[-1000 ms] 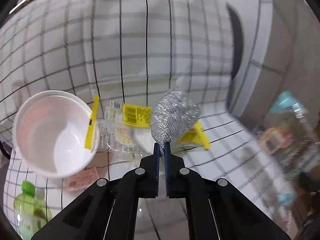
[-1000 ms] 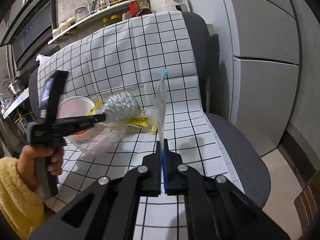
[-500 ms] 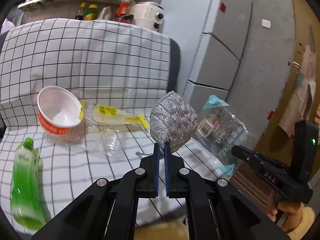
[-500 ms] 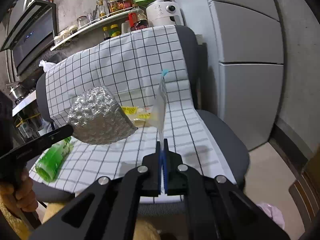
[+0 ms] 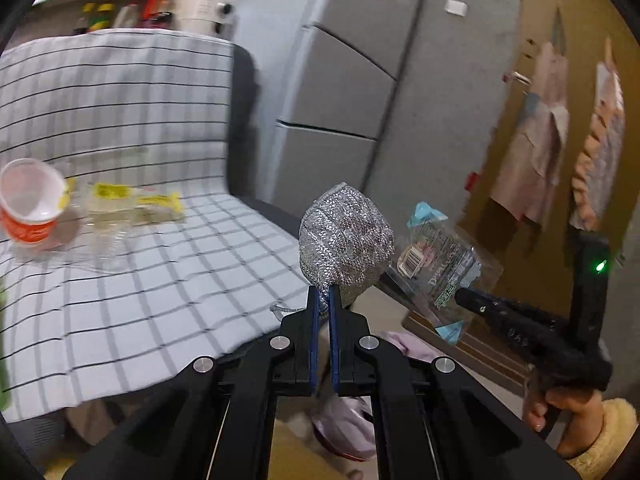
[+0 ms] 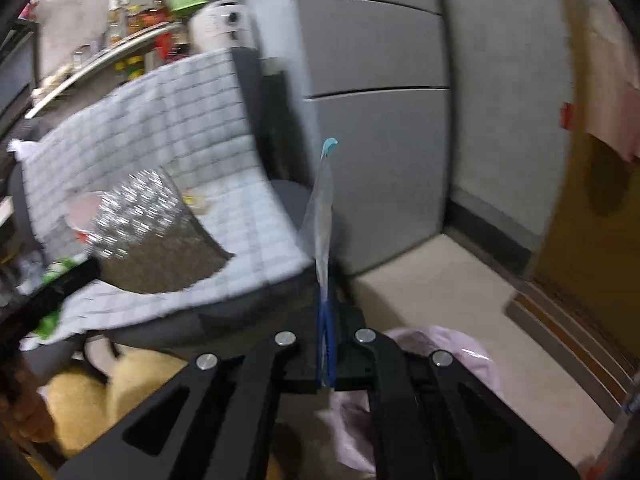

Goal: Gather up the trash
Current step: 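Carry the bag and scrubber to the pink bin and open both grippers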

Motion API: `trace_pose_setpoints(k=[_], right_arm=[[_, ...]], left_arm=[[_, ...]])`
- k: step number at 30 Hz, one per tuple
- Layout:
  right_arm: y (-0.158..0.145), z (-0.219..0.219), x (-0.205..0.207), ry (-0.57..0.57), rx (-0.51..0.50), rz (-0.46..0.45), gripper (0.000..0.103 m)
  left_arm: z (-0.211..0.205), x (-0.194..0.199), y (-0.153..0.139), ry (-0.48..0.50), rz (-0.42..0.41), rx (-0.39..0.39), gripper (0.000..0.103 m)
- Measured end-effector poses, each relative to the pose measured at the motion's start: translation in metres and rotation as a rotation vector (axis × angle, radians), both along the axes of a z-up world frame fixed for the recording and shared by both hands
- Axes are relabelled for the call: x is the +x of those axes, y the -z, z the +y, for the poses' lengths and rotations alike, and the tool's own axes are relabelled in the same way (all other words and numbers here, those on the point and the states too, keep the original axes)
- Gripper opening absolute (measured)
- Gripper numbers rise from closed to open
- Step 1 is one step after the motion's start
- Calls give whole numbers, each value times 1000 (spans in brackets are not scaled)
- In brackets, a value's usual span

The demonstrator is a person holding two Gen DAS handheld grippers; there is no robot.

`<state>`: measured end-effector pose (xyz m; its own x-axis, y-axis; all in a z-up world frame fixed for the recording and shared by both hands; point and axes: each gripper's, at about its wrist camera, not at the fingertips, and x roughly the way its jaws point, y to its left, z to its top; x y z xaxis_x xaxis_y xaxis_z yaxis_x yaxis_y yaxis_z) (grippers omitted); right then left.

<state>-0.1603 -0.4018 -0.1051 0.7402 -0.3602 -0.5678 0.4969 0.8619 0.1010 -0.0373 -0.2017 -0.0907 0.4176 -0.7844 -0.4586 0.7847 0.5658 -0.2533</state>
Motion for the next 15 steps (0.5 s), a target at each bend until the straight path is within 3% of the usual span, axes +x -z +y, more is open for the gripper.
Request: trace_pose_setpoints(k=[10, 12, 14, 15], right_arm=[[69, -49, -20, 142, 112, 133, 3], [82, -57, -20, 153, 141, 166, 11], [92, -62, -24, 165, 170, 177, 29], [94, -65, -25, 170, 182, 177, 30]], left_arm=[[-35, -11, 8, 57, 22, 43, 5], [-41, -11, 10, 64, 28, 55, 5], [-46, -12, 13, 75, 40, 66, 5], [-49, -12, 15, 78, 41, 72, 5]])
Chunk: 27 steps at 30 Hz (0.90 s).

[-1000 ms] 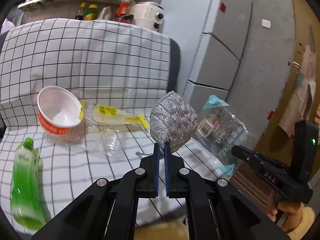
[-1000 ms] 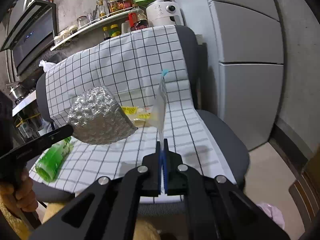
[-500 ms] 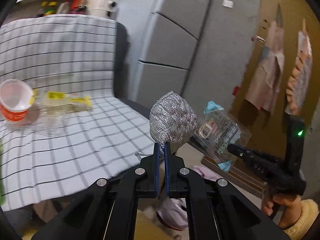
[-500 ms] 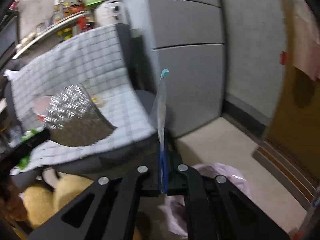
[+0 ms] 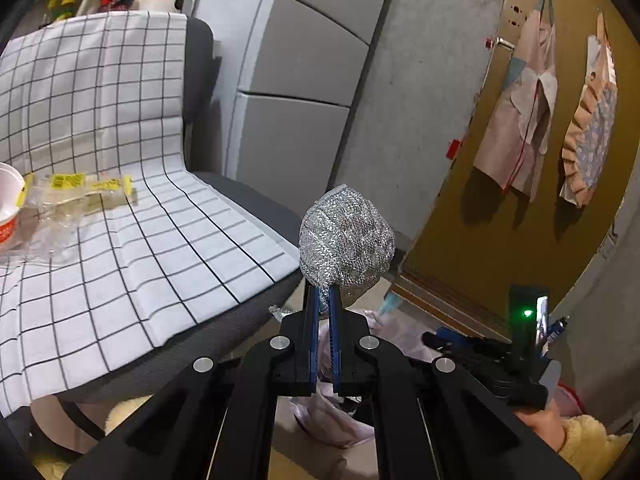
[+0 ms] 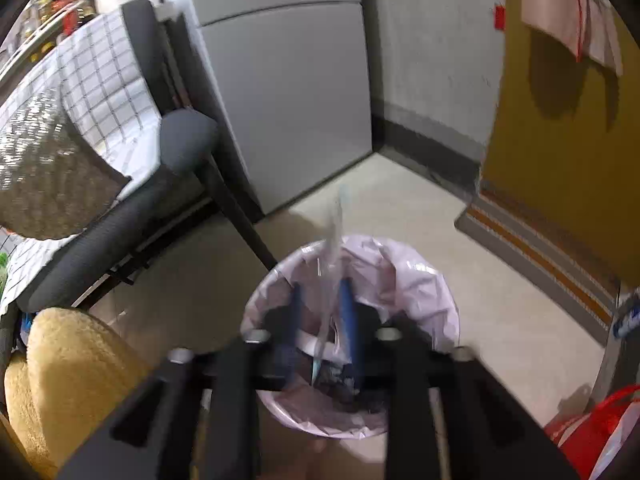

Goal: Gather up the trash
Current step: 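Carry the bag and scrubber to the pink bin and open both grippers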

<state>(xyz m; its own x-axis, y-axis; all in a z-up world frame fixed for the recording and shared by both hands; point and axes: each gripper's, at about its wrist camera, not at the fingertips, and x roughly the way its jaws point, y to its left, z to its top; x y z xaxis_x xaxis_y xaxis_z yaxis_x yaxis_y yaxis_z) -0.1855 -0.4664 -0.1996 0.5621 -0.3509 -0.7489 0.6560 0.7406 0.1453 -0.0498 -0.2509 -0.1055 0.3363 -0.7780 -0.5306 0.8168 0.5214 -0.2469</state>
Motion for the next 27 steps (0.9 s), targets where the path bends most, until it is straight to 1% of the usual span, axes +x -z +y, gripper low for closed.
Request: trace_pose_setpoints(k=[3, 5, 8, 11, 16, 18, 19, 20, 22, 24, 27], right_arm=[[1, -4, -8, 18, 12, -23, 30], [-8, -6, -12, 30, -8, -54, 29], [-29, -7, -19, 52, -53, -104, 30], [-54, -13, -33, 87, -106, -162, 30], [-84, -24, -57, 148, -175, -230, 30], [-89, -29, -65, 168, -187, -246, 30], [-91, -31, -68, 176, -190, -253, 30], [-90, -33, -69, 181, -190, -255, 30], [-88, -35, -70, 183, -188, -252, 30], [-87, -35, -68, 178, -185, -245, 30], [-83, -34, -61, 162, -174, -240, 30]], left_arm=[[-6, -2, 1, 11, 3, 3, 5], [-10, -4, 1, 24, 0, 0, 5], [-20, -10, 0, 62, 2, -7, 5], [-38, -22, 1, 119, -12, -5, 5], [-77, -44, 6, 222, -28, 22, 5], [-96, -47, 13, 260, -14, 44, 11], [-104, -47, 18, 279, 0, 59, 15], [-111, -46, 22, 289, 13, 72, 20], [-119, -40, 31, 293, 53, 86, 25], [-118, -34, 36, 281, 77, 88, 26], [-107, -25, 34, 240, 77, 76, 26]])
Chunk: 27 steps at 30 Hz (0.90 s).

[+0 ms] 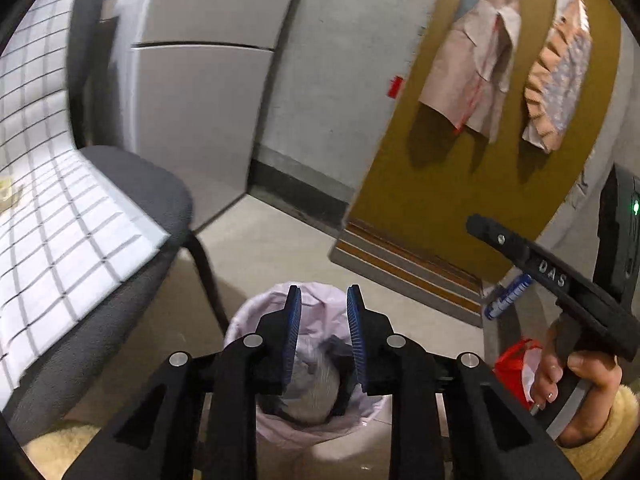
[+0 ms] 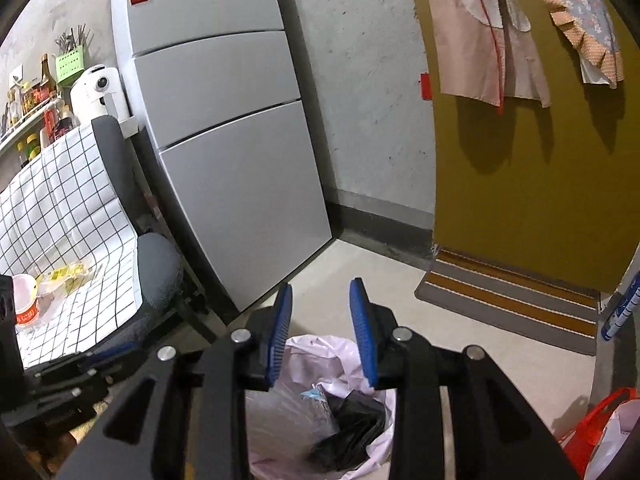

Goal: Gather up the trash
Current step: 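Carry the bag and scrubber to the pink bin and open both grippers, then bring both tools back over the chair seat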

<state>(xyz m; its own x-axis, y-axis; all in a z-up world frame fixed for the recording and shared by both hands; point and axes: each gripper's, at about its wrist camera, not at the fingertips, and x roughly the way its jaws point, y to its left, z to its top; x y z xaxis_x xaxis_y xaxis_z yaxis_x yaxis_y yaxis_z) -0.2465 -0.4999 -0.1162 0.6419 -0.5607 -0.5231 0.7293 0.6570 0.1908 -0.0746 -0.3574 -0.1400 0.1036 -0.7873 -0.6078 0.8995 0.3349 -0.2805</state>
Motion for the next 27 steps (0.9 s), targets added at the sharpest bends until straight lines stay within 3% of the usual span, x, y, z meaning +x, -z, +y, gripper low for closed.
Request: trace_pose_setpoints(k=[10, 15, 21, 27], right_arm=[[-8, 42, 49, -169, -13, 11, 30], [-18, 80, 104, -344, -34, 36, 30], [-34, 131, 178, -563, -69, 60, 30], [-39, 196, 257, -778, -157, 108, 36]], left_arm=[[61, 22, -23, -148, -58, -28, 26], [115, 41, -33, -266, -84, -13, 26], [202, 81, -53, -508, -142, -36, 35], [268, 115, -63, -717, -172, -27, 37]])
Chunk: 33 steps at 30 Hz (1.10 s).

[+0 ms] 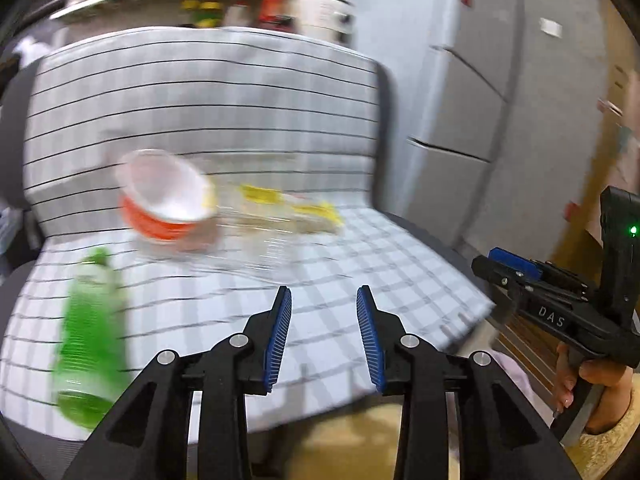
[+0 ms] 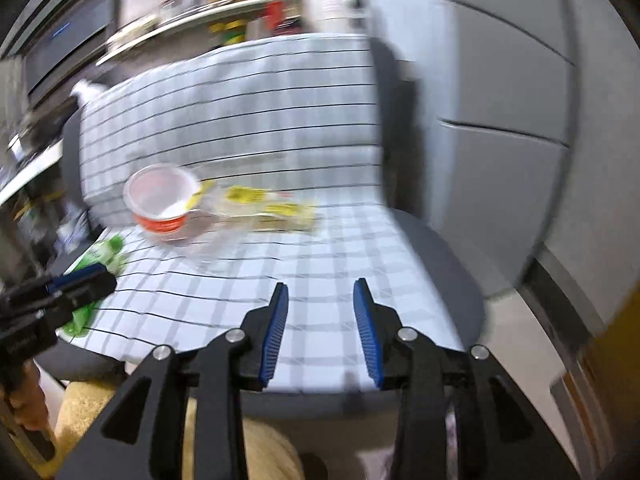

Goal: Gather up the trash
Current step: 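Bring both tools back over the chair seat, then grasp the yellow-labelled snack wrapper with the right gripper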

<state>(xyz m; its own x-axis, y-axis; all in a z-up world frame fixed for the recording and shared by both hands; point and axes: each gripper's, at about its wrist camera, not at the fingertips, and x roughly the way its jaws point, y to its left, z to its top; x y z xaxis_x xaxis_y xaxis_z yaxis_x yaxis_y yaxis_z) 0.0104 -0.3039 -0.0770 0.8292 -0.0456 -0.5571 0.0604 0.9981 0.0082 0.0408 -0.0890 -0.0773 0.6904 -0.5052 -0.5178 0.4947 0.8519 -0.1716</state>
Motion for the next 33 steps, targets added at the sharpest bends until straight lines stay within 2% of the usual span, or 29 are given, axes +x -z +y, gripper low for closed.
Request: trace_pose_setpoints(k=[2, 6, 10, 16, 21, 25, 27, 29, 33], right_arm=[[2, 18, 26, -57, -22, 16, 37], [9, 43, 80, -139, -37, 58, 38], [20, 59, 133, -193, -123, 108, 43], [42, 68, 195, -236, -275, 163, 44], [64, 75, 227, -290, -333, 198, 44], [80, 84, 245, -323, -431, 222, 44], [80, 86, 248, -329, -443, 213, 39], [75, 88, 247, -323, -450, 201, 20], [49, 86, 227, -298, -429, 113, 10]], left_arm=[[24, 11, 0, -74, -2, 1, 44], [55, 31, 2, -189, -8, 9, 44], [78, 46, 5, -258, 8, 1, 44], [89, 63, 9, -271, 30, -25, 44], [92, 73, 13, -280, 47, -30, 44], [95, 76, 15, -294, 52, -28, 44], [97, 76, 15, -301, 51, -32, 44], [99, 73, 14, -305, 50, -35, 44], [101, 66, 11, -308, 46, -40, 44]])
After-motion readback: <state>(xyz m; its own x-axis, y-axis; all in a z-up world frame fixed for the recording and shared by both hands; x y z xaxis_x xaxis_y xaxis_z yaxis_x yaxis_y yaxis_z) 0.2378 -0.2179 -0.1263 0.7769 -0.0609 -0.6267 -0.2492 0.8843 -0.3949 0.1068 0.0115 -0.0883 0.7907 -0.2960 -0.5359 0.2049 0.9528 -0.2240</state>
